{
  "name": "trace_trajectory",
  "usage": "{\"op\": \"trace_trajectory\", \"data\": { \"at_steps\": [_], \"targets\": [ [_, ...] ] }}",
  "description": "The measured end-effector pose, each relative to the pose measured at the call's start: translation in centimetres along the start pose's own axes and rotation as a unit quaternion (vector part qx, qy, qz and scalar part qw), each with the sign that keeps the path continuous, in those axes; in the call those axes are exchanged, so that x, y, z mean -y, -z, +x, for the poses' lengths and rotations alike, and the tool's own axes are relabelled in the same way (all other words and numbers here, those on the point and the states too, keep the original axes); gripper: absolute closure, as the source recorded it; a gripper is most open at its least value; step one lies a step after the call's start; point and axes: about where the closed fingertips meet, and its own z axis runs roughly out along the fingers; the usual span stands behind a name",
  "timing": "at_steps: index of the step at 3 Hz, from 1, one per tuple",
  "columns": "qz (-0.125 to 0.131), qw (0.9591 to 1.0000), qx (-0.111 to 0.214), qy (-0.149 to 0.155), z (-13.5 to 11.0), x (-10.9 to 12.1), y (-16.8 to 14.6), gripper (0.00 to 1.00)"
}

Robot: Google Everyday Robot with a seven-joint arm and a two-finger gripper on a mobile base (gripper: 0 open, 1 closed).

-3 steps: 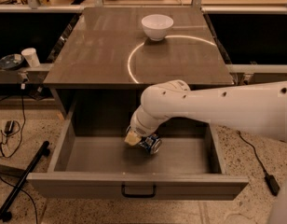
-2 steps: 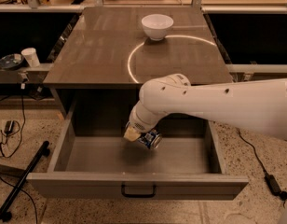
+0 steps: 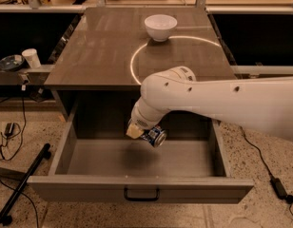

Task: Pick pepsi can from top drawer and place on counter

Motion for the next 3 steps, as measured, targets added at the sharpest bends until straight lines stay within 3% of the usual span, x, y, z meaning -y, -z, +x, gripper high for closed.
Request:
{"op": "trace_trajectory", "data": {
  "at_steps": [1,3],
  "targets": [
    [0.004,1.0000,0.005,-0.001,-0.33,-3.53,2.80,1.00],
    [0.006,0.9999,0.013,0.000,-0.94,-3.16,3.52,1.00]
  ]
}}
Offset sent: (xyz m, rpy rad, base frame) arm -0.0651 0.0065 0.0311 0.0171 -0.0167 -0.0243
